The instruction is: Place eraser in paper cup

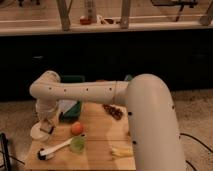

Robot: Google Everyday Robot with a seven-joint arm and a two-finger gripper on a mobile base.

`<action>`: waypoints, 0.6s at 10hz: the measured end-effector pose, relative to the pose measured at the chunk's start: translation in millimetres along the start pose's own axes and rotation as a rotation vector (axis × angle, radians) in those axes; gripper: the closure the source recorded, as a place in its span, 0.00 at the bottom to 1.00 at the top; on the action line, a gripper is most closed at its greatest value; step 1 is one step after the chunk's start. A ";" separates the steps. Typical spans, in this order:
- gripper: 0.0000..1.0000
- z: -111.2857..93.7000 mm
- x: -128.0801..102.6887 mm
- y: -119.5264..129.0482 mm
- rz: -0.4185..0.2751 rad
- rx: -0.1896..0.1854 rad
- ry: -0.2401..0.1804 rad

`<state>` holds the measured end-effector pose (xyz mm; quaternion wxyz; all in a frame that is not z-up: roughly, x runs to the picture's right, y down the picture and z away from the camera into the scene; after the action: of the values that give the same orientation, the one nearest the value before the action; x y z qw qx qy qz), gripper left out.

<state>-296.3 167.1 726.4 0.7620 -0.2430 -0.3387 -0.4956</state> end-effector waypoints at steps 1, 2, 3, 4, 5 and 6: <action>1.00 1.1 -1.0 -1.3 -0.007 -0.002 -0.003; 1.00 2.0 -2.7 -2.0 -0.015 -0.008 -0.002; 1.00 -1.0 -5.2 -3.6 -0.024 -0.014 0.001; 1.00 -3.1 -9.4 -6.8 -0.037 -0.018 0.002; 1.00 -3.2 -13.4 -8.8 -0.050 -0.023 0.001; 1.00 -3.5 -18.4 -11.4 -0.065 -0.027 -0.001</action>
<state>-311.0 171.0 710.6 0.7420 -0.2426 -0.3399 -0.5244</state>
